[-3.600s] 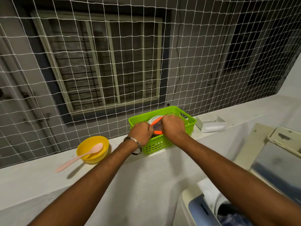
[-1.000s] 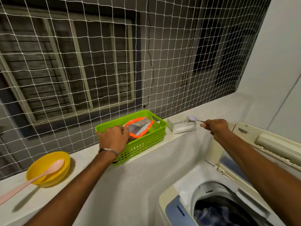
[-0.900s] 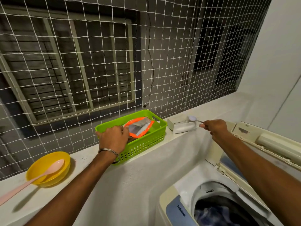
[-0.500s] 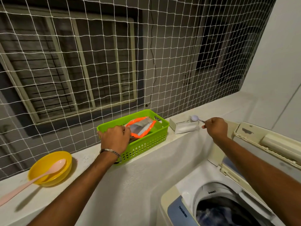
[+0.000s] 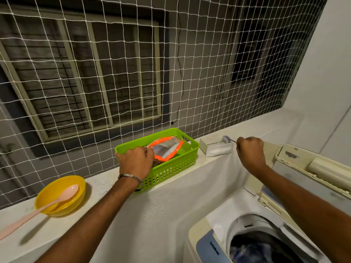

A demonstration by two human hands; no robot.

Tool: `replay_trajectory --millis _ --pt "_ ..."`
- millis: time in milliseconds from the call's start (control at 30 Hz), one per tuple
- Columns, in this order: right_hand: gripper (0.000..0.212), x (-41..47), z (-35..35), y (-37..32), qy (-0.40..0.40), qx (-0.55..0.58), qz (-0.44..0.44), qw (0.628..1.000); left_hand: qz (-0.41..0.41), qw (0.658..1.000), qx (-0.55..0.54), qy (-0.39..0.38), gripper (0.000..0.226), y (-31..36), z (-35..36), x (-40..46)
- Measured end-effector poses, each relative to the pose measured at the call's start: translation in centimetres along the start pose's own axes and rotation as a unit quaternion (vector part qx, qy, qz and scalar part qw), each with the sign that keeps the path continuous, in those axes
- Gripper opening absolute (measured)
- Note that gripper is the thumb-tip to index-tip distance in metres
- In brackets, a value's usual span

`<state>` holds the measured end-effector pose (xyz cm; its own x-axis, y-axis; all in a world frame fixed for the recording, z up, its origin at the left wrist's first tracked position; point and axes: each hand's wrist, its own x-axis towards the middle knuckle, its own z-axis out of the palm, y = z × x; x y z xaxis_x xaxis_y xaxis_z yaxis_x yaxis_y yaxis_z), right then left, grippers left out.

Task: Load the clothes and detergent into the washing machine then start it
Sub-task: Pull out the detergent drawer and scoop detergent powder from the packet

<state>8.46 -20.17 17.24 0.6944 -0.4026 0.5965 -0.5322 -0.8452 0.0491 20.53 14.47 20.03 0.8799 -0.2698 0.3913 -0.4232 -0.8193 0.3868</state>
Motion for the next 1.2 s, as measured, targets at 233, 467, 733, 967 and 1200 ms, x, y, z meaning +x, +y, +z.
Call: replay_trajectory --millis 233,467,733,967,1200 --pt "0.008 -0.9 -0.2 0.3 0.012 -0.008 -0.024 1.000 0.000 1.000 0.000 -0.002 0.052 0.0 0.2 0.0" --pt "0.006 -1.3 -0.3 0.2 0.009 -0.005 -0.035 0.999 -0.002 1.000 0.008 -0.006 0.049 0.0 0.1 0.1" --pt "0.012 -1.4 -0.2 0.3 -0.011 0.007 -0.045 0.999 -0.002 1.000 0.006 -0.003 0.049 0.2 -0.1 -0.1" --pt "0.008 -1.2 0.2 0.3 -0.040 0.042 -0.014 0.998 -0.002 1.000 0.003 -0.006 0.050 0.3 -0.3 -0.2" --pt "0.019 -0.6 -1.0 -1.0 -0.069 0.446 0.305 0.838 -0.005 1.000 0.003 -0.007 0.050 0.4 -0.5 -0.3"
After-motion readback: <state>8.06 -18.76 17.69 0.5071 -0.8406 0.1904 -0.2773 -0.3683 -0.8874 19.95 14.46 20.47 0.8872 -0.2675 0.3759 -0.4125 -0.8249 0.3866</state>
